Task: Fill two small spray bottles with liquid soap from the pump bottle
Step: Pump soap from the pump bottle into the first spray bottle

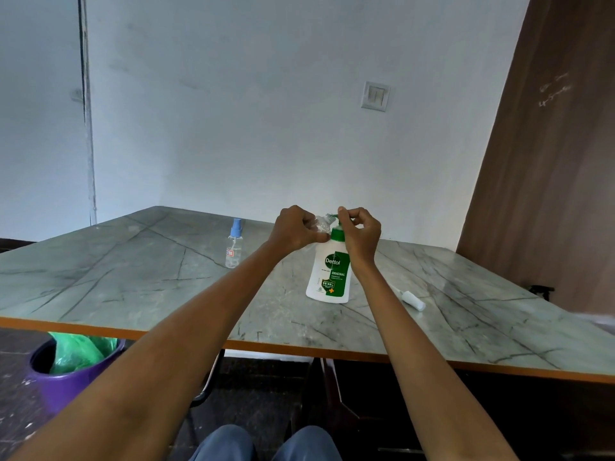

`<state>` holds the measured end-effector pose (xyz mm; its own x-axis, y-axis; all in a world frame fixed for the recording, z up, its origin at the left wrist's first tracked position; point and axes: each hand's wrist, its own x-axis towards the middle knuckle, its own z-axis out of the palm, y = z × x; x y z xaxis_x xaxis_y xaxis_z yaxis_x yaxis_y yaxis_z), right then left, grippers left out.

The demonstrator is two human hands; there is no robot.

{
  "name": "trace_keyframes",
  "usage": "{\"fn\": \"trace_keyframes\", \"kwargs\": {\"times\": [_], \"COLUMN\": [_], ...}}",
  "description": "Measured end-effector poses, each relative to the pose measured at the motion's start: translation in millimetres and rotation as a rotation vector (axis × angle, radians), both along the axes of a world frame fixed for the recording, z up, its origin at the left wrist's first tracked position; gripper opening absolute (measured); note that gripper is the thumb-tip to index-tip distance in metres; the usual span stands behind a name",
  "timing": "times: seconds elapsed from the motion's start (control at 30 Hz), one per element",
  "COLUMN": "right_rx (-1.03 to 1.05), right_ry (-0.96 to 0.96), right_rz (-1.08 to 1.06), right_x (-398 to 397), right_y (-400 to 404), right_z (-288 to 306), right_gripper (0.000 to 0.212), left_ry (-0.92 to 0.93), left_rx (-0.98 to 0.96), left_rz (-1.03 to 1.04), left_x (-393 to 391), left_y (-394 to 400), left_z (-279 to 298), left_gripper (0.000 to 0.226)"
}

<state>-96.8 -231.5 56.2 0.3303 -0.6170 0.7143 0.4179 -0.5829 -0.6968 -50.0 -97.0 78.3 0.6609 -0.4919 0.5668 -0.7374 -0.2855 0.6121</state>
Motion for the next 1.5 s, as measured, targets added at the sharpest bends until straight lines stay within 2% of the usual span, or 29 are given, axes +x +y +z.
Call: {"fn": "trace_keyframes", "kwargs": {"times": [0.3, 0.5, 0.93, 1.37, 1.5], "right_rx": [-0.004, -0.025, -0.002, -0.009, 0.019], "right_ry": [-0.002, -0.052, 0.033, -0.021, 0.005], "right_rz": [-0.023, -0.042, -0.002, -0.026, -0.022], "right_x": [-2.2, 0.4, -5.1, -0.9, -3.6], "right_y": [2.4, 6.2, 1.1, 2.1, 2.1], "right_z": [3.8, -4.2, 4.4, 10.8, 3.4], "right_gripper": [0.019, 0.028, 0.024, 0.019, 0.02], "left_ry": [-0.004, -0.005, -0.044, -0.007, 0.0], "left_rx": [-0.032, -0.025, 0.025, -0.026, -0.021], "left_rz": [0.003, -0.003, -0.015, -0.003, -0.012], "left_x": [0.6, 2.2, -2.1, -4.8, -10.3], "left_y": [-2.7, -1.6, 1.1, 0.7, 2.6], "left_z": [-3.2, -8.8, 4.3, 8.1, 4.8], "left_gripper": [0.041, 0.038, 0.053, 0.029, 0.036]}}
